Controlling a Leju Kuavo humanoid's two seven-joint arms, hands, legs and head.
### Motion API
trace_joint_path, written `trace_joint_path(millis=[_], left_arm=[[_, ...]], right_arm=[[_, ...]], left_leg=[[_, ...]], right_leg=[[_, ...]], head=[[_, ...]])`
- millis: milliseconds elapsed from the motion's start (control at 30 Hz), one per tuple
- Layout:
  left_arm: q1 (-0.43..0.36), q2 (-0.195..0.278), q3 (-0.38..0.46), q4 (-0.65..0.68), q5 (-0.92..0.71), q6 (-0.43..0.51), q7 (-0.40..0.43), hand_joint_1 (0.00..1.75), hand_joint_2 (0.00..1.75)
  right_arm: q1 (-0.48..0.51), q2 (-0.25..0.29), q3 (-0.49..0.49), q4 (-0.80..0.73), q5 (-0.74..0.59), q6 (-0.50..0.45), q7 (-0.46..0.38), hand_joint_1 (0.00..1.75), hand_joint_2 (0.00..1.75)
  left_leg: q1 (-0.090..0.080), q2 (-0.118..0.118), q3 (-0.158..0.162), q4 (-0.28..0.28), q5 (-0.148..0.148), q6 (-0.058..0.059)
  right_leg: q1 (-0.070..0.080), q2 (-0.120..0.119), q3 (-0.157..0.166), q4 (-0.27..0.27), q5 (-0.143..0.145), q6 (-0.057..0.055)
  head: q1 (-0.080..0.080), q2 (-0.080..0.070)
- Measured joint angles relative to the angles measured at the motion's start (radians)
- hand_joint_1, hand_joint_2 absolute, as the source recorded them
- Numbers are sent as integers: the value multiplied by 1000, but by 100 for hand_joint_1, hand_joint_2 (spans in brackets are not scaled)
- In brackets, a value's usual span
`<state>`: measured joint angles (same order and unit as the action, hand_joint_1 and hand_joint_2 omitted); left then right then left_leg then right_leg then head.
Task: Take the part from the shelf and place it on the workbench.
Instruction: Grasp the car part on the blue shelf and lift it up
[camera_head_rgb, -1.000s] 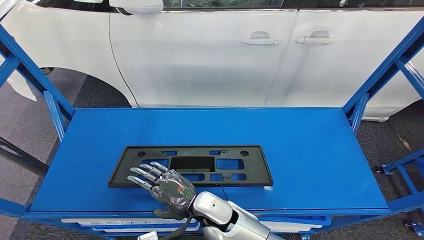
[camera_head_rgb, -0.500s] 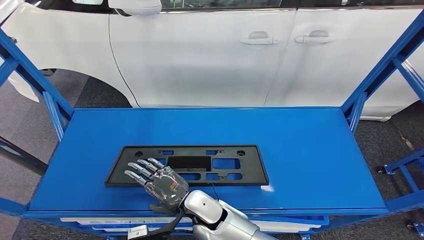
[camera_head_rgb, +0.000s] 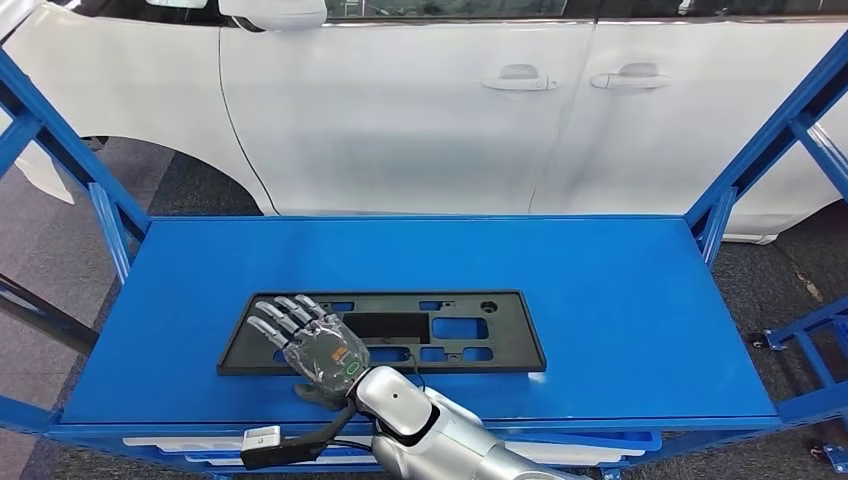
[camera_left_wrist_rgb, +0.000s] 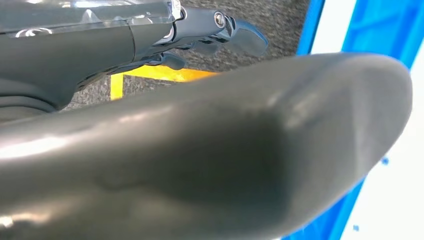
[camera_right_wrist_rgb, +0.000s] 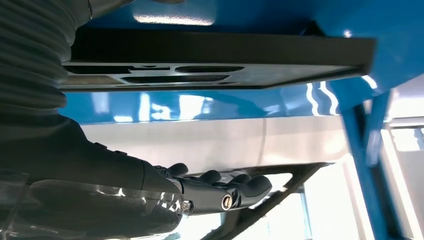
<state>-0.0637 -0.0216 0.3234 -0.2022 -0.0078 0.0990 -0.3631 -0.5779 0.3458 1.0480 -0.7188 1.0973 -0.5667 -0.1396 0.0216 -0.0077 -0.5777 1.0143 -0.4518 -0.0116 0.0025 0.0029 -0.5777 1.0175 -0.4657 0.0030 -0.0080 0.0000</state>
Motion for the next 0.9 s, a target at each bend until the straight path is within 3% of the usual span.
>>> trace_joint_path(millis=[67, 133, 200, 233, 267, 333, 367, 433, 533, 567, 667, 700, 733, 767, 833, 867, 900], left_arm=[[-3, 0, 0, 0, -4, 0, 2, 0, 0], [-6, 0, -1, 0, -10, 0, 4, 0, 0], [-7, 0, -1, 0, -15, 0, 7, 0, 0], [-7, 0, -1, 0, -17, 0, 9, 0, 0], [-8, 0, -2, 0, -18, 0, 10, 0, 0], [-12, 0, -2, 0, -21, 0, 12, 0, 0], [-14, -1, -2, 0, -21, -1, 13, 0, 0], [-16, -1, -2, 0, -23, -1, 13, 0, 0], [-17, 0, -2, 0, -27, -3, 13, 0, 0], [-18, 0, -2, 0, -29, -4, 12, 0, 0], [-15, 1, -2, 0, -32, -7, 12, 0, 0], [-14, 1, -2, 0, -33, -7, 12, 0, 0], [-13, 1, -2, 0, -33, -7, 12, 0, 0], [-12, 1, -2, 0, -33, -7, 12, 0, 0], [-13, 2, -1, 0, -35, -7, 12, 0, 0], [-14, 2, -1, 0, -35, -8, 12, 0, 0], [-14, 2, -1, 0, -35, -8, 11, 0, 0]], right_arm=[[-14, 1, -8, 33, 15, -31, 33, 0, 175], [-30, 1, -16, 77, 31, -57, 65, 0, 175], [-39, 1, -25, 120, 41, -72, 82, 0, 175], [-42, 1, -29, 137, 44, -75, 87, 0, 175], [-47, 1, -32, 151, 47, -77, 93, 0, 175], [-62, 2, -36, 177, 60, -78, 115, 0, 175], [-71, 3, -38, 191, 69, -78, 127, 0, 175], [-86, 4, -44, 219, 89, -77, 152, 0, 175], [-106, 5, -58, 253, 118, -67, 189, 0, 175], [-111, 6, -61, 263, 127, -64, 202, 0, 175], [-117, 4, -73, 293, 155, -59, 238, 0, 175], [-119, 3, -78, 300, 163, -58, 248, 0, 175], [-122, 2, -84, 307, 169, -57, 256, 0, 175], [-125, 0, -89, 312, 175, -56, 262, 0, 175], [-133, -3, -102, 319, 185, -55, 271, 0, 175], [-137, -5, -108, 321, 189, -55, 275, 8, 175], [-140, -7, -114, 324, 191, -55, 277, 37, 175]], left_leg=[[3, 1, 0, -5, 4, 11], [2, 2, -2, -4, 5, 17], [1, 2, -3, -4, 4, 18], [1, 1, -2, -3, 4, 18], [0, 1, -1, -3, 4, 18], [-2, 0, 1, -2, 2, 14], [-3, 0, 0, -2, 2, 11], [-5, 0, 0, -4, 2, 0], [-5, 2, -2, 8, -11, -14], [-4, 2, -15, 40, -32, -18], [-1, 2, -102, 229, -119, -27], [0, 2, -121, 269, -127, -30], [1, 2, -121, 269, -115, -32], [2, 3, -101, 227, -85, -32], [3, 4, -30, 85, -23, -30], [3, 3, -2, 30, -7, -25], [1, 3, 12, 0, -2, -19]], right_leg=[[-3, 0, -29, 64, -41, 11], [-6, -1, -94, 201, -105, 18], [-8, -1, -141, 292, -126, 20], [-8, -1, -138, 280, -107, 18], [-7, -1, -116, 229, -73, 14], [-3, -1, -49, 81, -4, 1], [0, -2, -26, 28, 14, -4], [6, -2, -14, -5, 17, -10], [-2, -2, -4, -22, 26, -23], [-5, -3, 1, -29, 29, -27], [-5, -5, 4, -32, 30, -33], [-5, -5, 4, -31, 29, -33], [-5, -4, 4, -30, 29, -32], [-6, -4, 5, -27, 28, -30], [-6, -3, 5, -19, 23, -23], [-4, -2, 3, -15, 21, -18], [-2, -1, 2, -13, 20, -13]], head=[[2, 0], [3, 0], [4, 0], [4, 0], [4, 0], [3, 0], [3, 0], [3, 0], [1, 0], [0, 0], [-1, 0], [-1, 0], [-2, 0], [-2, 0], [-2, 0], [-1, 0], [-1, 0]])
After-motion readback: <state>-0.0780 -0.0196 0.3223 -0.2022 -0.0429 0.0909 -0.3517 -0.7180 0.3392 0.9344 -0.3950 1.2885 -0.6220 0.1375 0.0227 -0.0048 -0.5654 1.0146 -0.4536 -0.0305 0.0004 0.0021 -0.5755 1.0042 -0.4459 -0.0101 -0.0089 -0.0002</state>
